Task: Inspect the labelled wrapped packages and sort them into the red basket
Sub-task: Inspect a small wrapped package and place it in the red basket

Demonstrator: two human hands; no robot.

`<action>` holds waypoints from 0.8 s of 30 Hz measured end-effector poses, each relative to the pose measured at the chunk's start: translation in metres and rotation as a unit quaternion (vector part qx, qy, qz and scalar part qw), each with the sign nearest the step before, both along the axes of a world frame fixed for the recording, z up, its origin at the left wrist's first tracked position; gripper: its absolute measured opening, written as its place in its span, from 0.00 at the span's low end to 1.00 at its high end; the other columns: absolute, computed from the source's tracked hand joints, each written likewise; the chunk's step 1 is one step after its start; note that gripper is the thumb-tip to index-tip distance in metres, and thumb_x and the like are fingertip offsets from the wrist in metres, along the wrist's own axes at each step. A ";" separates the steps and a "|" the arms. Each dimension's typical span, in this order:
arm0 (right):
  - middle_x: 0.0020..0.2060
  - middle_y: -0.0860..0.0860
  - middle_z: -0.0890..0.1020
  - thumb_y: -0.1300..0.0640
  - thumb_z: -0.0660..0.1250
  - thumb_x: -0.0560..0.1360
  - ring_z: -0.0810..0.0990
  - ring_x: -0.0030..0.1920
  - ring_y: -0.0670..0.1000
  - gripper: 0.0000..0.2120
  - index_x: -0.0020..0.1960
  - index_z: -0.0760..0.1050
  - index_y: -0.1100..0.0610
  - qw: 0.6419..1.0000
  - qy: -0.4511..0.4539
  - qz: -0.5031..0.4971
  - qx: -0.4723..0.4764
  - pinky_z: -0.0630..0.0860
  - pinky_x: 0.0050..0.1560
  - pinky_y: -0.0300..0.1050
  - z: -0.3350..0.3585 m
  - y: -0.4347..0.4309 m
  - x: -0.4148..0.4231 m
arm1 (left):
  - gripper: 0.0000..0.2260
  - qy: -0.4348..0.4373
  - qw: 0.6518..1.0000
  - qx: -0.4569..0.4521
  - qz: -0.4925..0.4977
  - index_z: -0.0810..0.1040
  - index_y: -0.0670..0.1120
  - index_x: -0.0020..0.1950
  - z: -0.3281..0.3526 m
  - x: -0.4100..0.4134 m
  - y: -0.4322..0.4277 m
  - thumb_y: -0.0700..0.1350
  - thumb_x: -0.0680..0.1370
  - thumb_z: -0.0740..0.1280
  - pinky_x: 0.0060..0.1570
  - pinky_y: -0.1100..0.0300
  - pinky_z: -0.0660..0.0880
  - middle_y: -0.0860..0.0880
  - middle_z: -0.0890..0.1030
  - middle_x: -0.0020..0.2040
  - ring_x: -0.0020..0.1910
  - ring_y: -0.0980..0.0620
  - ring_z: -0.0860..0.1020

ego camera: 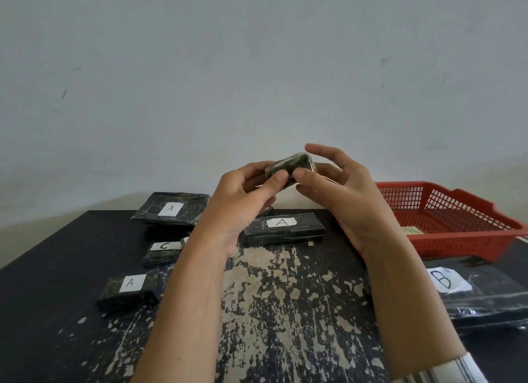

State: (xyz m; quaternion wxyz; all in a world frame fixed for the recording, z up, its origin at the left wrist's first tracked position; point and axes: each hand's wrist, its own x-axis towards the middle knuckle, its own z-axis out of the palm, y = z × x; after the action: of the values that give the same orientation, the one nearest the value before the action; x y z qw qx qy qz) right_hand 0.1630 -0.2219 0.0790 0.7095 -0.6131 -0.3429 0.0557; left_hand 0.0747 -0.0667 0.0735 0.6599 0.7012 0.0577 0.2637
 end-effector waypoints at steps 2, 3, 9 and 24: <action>0.59 0.51 0.86 0.60 0.78 0.73 0.85 0.61 0.49 0.27 0.70 0.76 0.48 0.999 -0.031 -0.009 -0.014 0.79 0.67 0.50 -0.001 -0.002 0.001 | 0.30 0.008 1.000 0.011 -0.018 0.83 0.48 0.64 0.002 -0.002 0.000 0.62 0.66 0.74 0.63 0.55 0.80 0.52 0.88 0.54 0.58 0.56 0.84; 0.60 0.50 0.86 0.63 0.78 0.73 0.84 0.62 0.48 0.28 0.70 0.75 0.48 0.999 -0.045 -0.005 -0.018 0.79 0.67 0.50 -0.002 -0.003 0.002 | 0.34 0.014 0.999 0.022 -0.023 0.83 0.48 0.64 0.003 -0.003 0.000 0.66 0.64 0.72 0.62 0.56 0.80 0.52 0.88 0.54 0.56 0.57 0.84; 0.62 0.49 0.84 0.75 0.76 0.71 0.80 0.67 0.47 0.36 0.72 0.73 0.50 0.991 -0.130 0.026 -0.030 0.80 0.65 0.45 -0.004 0.001 0.001 | 0.38 0.034 0.999 0.039 -0.009 0.83 0.50 0.64 0.003 -0.003 0.000 0.70 0.60 0.72 0.63 0.53 0.79 0.50 0.88 0.51 0.51 0.54 0.87; 0.62 0.51 0.86 0.49 0.75 0.71 0.85 0.62 0.52 0.28 0.70 0.78 0.51 0.994 -0.035 0.092 -0.044 0.81 0.65 0.54 -0.002 0.002 0.000 | 0.10 -0.007 0.999 -0.038 -0.021 0.86 0.43 0.57 0.008 -0.008 -0.001 0.43 0.78 0.72 0.52 0.58 0.82 0.47 0.88 0.47 0.48 0.53 0.85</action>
State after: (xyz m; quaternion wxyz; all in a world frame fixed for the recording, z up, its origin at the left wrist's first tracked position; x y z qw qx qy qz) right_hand 0.1631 -0.2203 0.0769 0.6613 -0.6109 -0.4201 0.1143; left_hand 0.0668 -0.0673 0.0811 0.6921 0.6747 0.0483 0.2520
